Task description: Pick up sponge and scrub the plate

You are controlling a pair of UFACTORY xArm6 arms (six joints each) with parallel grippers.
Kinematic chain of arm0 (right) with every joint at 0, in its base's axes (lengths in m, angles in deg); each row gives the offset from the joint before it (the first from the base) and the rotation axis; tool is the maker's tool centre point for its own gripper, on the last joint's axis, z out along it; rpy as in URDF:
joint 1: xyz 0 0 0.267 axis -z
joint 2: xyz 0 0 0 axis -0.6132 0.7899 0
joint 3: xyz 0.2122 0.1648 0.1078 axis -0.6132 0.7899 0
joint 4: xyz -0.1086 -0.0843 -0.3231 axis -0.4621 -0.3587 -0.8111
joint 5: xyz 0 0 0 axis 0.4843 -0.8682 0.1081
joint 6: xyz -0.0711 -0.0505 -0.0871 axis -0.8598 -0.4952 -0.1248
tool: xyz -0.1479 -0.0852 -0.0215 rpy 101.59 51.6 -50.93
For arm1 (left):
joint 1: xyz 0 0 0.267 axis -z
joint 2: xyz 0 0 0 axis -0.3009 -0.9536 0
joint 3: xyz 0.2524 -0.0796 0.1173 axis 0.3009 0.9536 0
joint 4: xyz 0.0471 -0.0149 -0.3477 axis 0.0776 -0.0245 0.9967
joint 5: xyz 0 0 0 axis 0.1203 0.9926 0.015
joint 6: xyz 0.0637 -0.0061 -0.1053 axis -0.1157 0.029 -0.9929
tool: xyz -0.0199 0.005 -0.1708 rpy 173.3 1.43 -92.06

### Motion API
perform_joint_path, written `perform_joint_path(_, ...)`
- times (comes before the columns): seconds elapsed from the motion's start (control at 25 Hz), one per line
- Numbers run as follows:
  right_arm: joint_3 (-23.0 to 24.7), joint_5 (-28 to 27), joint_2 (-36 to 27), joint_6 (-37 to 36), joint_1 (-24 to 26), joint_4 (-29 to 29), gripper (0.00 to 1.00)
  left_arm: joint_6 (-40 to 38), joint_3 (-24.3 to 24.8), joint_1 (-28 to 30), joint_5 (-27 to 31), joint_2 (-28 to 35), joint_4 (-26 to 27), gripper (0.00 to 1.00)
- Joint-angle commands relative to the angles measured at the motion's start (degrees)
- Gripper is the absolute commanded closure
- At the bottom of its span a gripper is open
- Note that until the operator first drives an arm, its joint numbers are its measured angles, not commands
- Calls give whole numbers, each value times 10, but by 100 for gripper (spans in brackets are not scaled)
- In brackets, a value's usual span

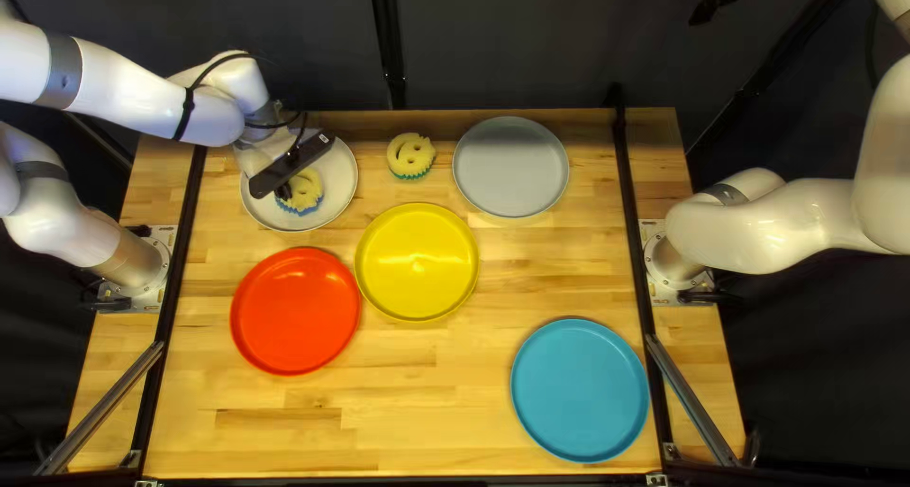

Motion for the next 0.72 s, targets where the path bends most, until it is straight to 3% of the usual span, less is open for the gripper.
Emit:
perform_joint_path(0.04, 0, 0, 0, 0, 0, 0, 0, 31, -19, -42, 5, -25, -10, 100)
perform_joint_path(0.72, 0, 0, 0, 0, 0, 0, 0, 45, -158, -83, 48, -128, -46, 100)
